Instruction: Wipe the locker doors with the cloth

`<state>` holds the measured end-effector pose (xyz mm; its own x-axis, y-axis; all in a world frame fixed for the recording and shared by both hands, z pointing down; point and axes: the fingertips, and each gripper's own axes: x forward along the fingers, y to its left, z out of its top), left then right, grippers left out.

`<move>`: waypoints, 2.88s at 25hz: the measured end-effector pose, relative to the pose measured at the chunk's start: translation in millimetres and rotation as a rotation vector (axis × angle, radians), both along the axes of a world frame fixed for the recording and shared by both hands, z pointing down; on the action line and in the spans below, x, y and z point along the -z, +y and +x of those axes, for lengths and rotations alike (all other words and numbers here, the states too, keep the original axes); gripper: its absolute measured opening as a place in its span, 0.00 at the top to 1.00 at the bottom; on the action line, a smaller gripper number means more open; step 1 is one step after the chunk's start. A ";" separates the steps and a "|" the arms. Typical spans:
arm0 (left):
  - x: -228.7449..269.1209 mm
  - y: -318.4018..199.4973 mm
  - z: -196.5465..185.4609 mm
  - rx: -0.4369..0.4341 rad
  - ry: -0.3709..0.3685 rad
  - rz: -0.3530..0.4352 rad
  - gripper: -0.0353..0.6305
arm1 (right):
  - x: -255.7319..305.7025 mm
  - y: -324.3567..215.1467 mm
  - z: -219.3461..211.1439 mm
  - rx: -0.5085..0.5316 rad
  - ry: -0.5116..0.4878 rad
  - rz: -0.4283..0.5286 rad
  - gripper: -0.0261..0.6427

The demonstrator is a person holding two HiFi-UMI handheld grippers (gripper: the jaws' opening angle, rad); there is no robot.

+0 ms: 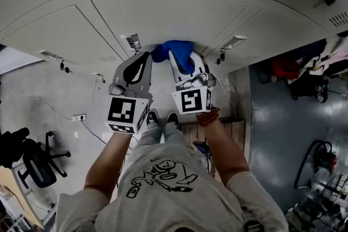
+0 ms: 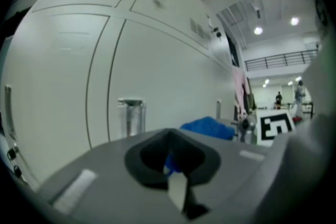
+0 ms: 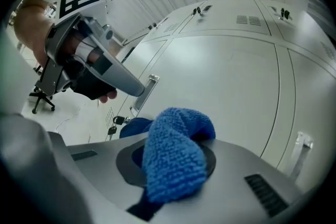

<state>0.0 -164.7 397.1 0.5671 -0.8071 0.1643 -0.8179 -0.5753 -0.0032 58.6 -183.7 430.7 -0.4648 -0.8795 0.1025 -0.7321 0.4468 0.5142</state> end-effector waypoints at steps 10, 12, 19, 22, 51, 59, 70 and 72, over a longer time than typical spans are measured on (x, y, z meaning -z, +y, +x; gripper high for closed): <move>-54.8 0.2 9.4 0.009 -0.017 -0.087 0.94 | -94.6 -3.2 3.1 0.028 0.087 -0.118 0.93; -61.1 -0.4 14.1 0.005 -0.020 -0.099 0.94 | -117.5 -3.9 13.1 0.025 0.126 -0.138 0.93; -54.4 -5.6 29.8 -0.008 -0.020 -0.090 0.94 | -119.5 -3.6 48.9 -0.019 0.149 -0.201 0.93; -38.5 -6.9 36.0 -0.012 -0.017 -0.068 0.94 | -89.4 -2.2 52.1 -0.011 0.151 -0.169 0.93; 124.2 7.6 8.1 -0.022 0.065 0.195 0.94 | 209.4 10.0 38.0 0.023 -0.108 0.189 0.93; 127.5 32.5 -13.4 0.014 0.053 0.213 0.94 | 190.7 54.5 8.2 0.059 -0.378 0.085 0.93; 116.9 47.9 -44.1 0.076 0.085 0.185 0.94 | 160.0 73.5 -27.1 0.070 -0.474 -0.022 0.93; 116.7 46.7 -44.3 0.073 0.088 0.184 0.94 | 159.2 74.2 -28.8 0.066 -0.473 -0.023 0.93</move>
<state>-44.3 -118.0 280.4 0.5114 -0.8585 -0.0370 -0.8593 -0.5106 -0.0297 29.8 -109.5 271.5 -0.5203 -0.8463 -0.1144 -0.8529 0.5079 0.1209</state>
